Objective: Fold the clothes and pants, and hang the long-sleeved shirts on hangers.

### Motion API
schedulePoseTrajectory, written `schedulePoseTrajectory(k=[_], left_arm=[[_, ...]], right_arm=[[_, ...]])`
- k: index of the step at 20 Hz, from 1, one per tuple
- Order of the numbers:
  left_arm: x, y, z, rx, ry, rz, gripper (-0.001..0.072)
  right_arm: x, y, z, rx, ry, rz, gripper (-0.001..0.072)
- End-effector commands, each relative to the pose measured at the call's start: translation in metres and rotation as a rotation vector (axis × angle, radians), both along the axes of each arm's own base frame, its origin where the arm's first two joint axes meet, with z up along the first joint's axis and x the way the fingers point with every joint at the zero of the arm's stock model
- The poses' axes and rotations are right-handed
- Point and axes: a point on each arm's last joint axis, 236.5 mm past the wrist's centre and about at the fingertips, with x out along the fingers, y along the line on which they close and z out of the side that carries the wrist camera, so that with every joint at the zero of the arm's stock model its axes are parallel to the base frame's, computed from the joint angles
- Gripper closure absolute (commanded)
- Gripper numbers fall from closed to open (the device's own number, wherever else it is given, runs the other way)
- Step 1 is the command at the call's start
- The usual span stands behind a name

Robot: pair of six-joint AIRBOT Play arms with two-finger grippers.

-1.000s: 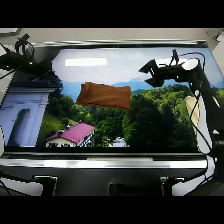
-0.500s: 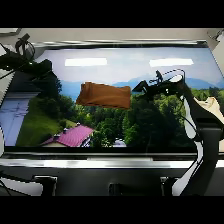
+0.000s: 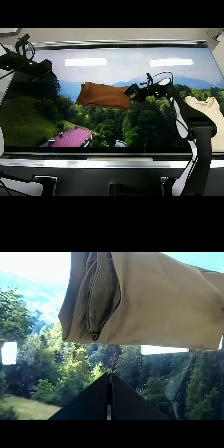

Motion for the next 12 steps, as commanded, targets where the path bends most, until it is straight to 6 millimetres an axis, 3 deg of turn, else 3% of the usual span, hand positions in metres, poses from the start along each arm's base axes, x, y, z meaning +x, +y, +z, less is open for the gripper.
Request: schedulePoseTrajectory(k=[1,4,6,9,12], left_arm=[[0.000,0.000,0.000,0.000,-0.001,0.000,0.0687],[0.000,0.000,0.000,0.000,-0.001,0.000,0.0687],[0.000,0.000,0.000,0.000,0.000,0.000,0.0687],[0.000,0.000,0.000,0.000,0.000,0.000,0.0687],[0.000,0.000,0.000,0.000,0.001,0.000,0.0687]], right_arm=[[0.004,0.008,-0.011,-0.012,-0.006,-0.014,0.0153],[0.016,0.013,-0.009,-0.013,-0.042,-0.055,0.0442],[0.023,0.018,-0.002,0.016,-0.068,-0.075,0.0684],[0.039,0.017,0.018,0.074,-0.111,-0.135,0.0683],[0.067,-0.013,0.048,0.068,-0.184,-0.256,0.0685]])
